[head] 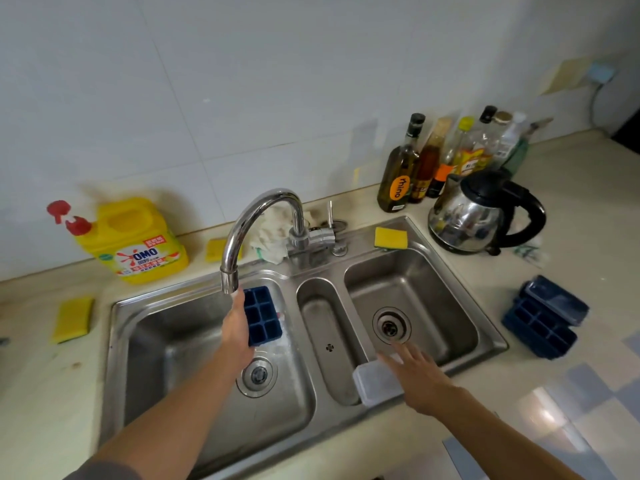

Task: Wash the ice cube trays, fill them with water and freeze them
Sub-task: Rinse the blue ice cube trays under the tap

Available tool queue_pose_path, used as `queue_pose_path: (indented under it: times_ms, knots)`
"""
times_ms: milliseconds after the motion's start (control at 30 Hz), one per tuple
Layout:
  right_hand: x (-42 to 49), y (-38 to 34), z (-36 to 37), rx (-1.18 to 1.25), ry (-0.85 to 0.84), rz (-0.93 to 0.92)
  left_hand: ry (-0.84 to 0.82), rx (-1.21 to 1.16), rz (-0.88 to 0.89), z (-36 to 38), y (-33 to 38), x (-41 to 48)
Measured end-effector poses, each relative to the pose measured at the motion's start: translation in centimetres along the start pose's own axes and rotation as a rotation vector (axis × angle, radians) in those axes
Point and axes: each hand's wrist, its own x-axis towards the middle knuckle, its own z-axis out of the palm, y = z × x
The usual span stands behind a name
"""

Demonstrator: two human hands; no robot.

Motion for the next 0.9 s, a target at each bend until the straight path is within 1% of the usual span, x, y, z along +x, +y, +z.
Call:
queue_pose_path:
  times_ms: [100,167,233,367,467,533,633,700,800,900]
  knots:
    - [0.2,-0.6,-1.1,0.077,0.070,0.002,0.031,-0.015,-0.007,-0.5,-0.1,-0.1]
    - [0.6,-1.8,-2.4,0.211,0.139,0.020,0.046,-0.026,-0.017,-0.8,0.1,-0.2]
    - [1.2,-3.3,-4.0,0.341,0.185,-0.003,0.056,-0.035,-0.029,-1.1,0.5,-0.3]
    - [2.9,-8.0,-7.0,0.476,0.197,-0.082,0.073,-0.051,-0.058,-1.9,1.7,-0.5]
    - [4.4,-12.5,-8.8,0.543,0.224,-0.150,0.036,-0.063,-0.050,-2.8,2.3,-0.7]
    - [5.2,-15.5,-9.8,0.704,0.195,-0.178,-0.009,-0.097,-0.042,-3.4,2.4,-0.7]
    - [6.2,-19.2,-10.7,1.058,0.033,-0.149,-0.054,-0.180,-0.046,-4.5,2.5,-0.8]
    - [7.1,-21.0,-10.9,1.271,-0.037,-0.103,-0.080,-0.192,-0.035,-5.1,2.7,-0.9]
    - [7.9,-22.6,-11.4,1.439,-0.015,-0.060,-0.088,-0.186,-0.022,-5.8,3.0,-0.9]
    - [8.9,-22.9,-12.4,1.493,0.074,0.007,-0.078,-0.088,-0.055,-6.8,3.6,-0.4]
